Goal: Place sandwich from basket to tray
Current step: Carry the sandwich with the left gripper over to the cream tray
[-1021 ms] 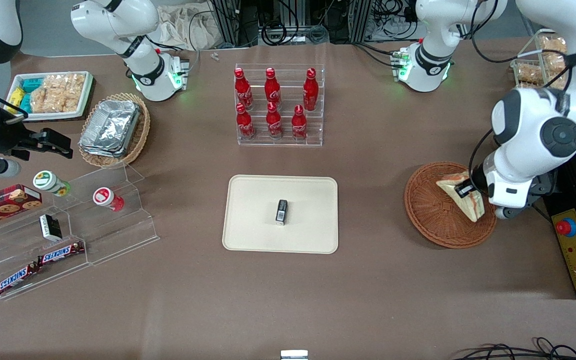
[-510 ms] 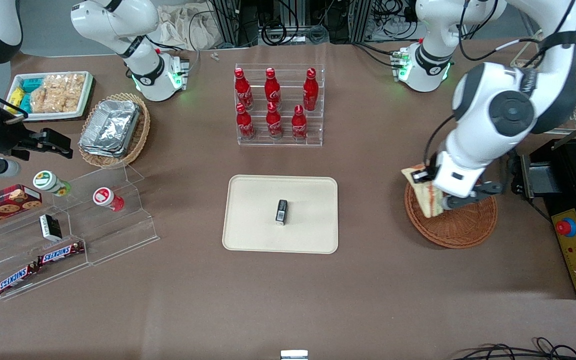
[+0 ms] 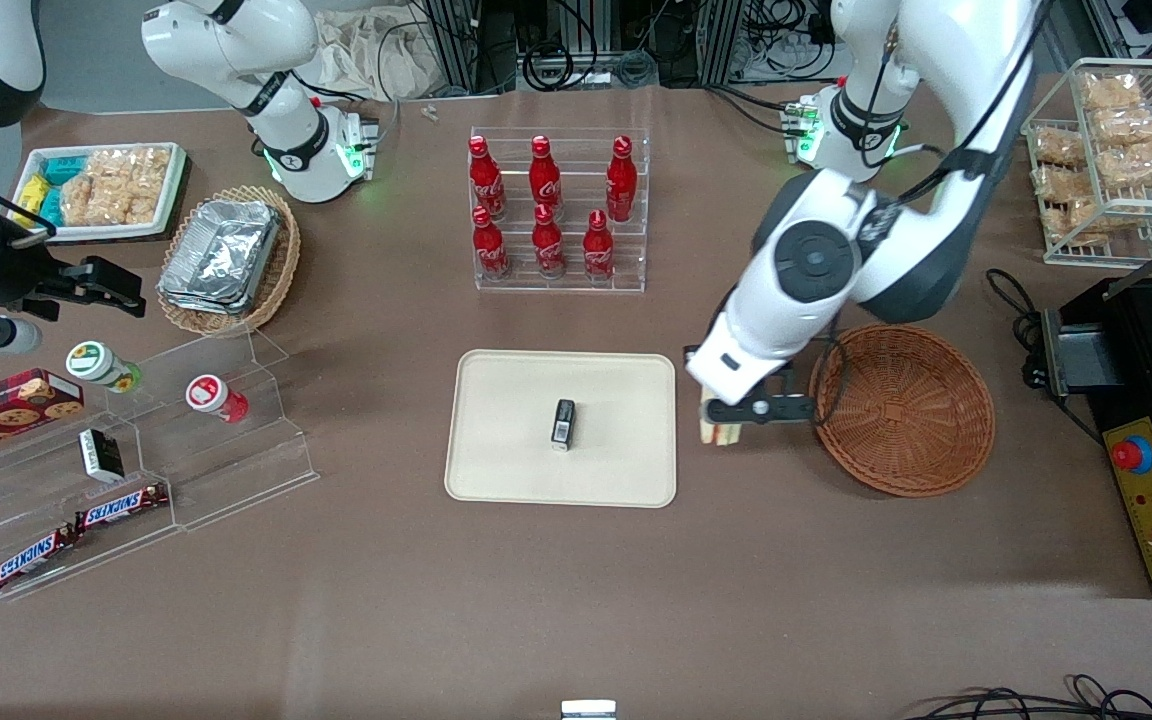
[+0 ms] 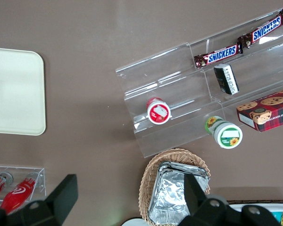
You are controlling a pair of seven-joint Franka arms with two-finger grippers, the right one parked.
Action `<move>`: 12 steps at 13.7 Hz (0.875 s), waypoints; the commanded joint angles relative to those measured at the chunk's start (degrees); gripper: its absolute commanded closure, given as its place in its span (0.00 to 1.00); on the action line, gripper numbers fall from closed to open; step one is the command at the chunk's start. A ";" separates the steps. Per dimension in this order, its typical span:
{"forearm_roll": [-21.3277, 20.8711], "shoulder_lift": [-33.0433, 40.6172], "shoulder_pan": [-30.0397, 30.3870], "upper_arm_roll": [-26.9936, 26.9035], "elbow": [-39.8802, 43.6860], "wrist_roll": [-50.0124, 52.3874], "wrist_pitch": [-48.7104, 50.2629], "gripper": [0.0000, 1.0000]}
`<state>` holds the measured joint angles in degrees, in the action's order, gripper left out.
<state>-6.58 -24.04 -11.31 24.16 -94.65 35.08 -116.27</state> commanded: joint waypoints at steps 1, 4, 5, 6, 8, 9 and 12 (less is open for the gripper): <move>-3.78 -6.88 -4.24 -0.43 4.21 3.92 -3.42 0.97; -10.01 -11.71 -6.61 -0.43 4.30 9.46 -7.64 0.94; -11.77 -12.77 -6.88 -0.43 4.21 10.09 -9.74 0.93; -12.66 -13.83 -6.88 -0.43 4.03 10.09 -11.33 0.93; -13.28 -15.59 -6.97 -0.43 4.12 10.09 -11.87 0.92; -14.07 -16.47 -6.97 -0.43 4.12 10.09 -11.96 0.91; -14.43 -17.18 -6.97 -0.43 3.86 10.35 -13.36 0.47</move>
<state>-19.44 -40.23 -17.53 23.98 -92.59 43.92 -128.99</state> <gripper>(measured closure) 0.775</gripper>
